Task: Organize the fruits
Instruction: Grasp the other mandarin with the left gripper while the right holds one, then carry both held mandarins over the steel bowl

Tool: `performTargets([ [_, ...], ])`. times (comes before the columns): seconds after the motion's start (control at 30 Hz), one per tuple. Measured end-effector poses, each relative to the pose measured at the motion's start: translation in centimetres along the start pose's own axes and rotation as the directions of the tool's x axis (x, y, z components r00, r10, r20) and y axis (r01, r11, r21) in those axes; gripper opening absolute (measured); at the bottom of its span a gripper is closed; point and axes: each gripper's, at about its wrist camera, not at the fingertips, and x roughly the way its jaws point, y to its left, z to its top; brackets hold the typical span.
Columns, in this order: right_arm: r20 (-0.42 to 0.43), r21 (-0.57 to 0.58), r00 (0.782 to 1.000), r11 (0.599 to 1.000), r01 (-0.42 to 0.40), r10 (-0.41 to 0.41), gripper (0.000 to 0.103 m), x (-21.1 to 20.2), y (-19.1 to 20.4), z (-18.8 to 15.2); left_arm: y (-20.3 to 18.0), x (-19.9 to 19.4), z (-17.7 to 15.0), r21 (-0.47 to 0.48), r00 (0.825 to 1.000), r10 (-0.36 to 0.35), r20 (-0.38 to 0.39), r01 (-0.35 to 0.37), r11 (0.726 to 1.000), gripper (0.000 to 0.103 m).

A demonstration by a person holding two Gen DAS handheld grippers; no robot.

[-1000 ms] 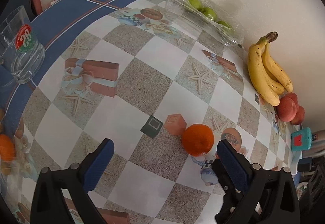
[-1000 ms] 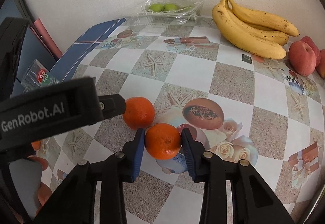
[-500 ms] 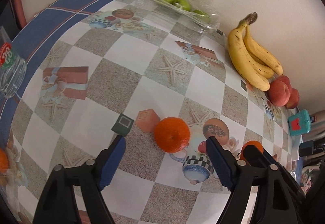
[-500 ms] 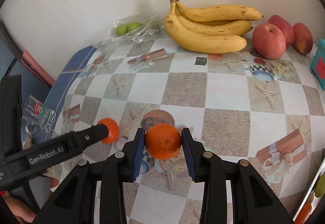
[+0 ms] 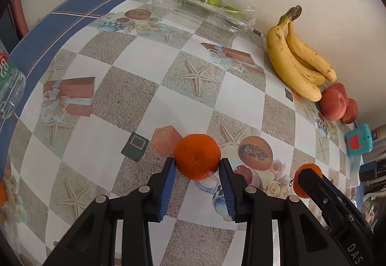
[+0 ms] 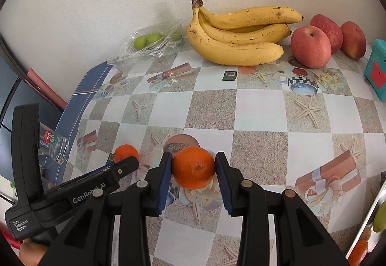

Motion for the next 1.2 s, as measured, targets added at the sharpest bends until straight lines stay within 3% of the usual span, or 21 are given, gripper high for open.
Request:
performTargets([
  [0.7,-0.001,0.023,0.999,0.999,0.036,-0.036,0.038,-1.7,-1.1,-0.3,-3.2,-3.7,0.0,0.01,0.999,-0.02,0.031,0.019,1.0,0.039],
  [1.2,0.001,0.056,0.995,0.993,0.1,-0.1,0.038,-7.6,-4.0,-2.0,-9.1,-8.2,-4.1,0.103,0.996,-0.047,0.072,0.04,0.994,0.039],
])
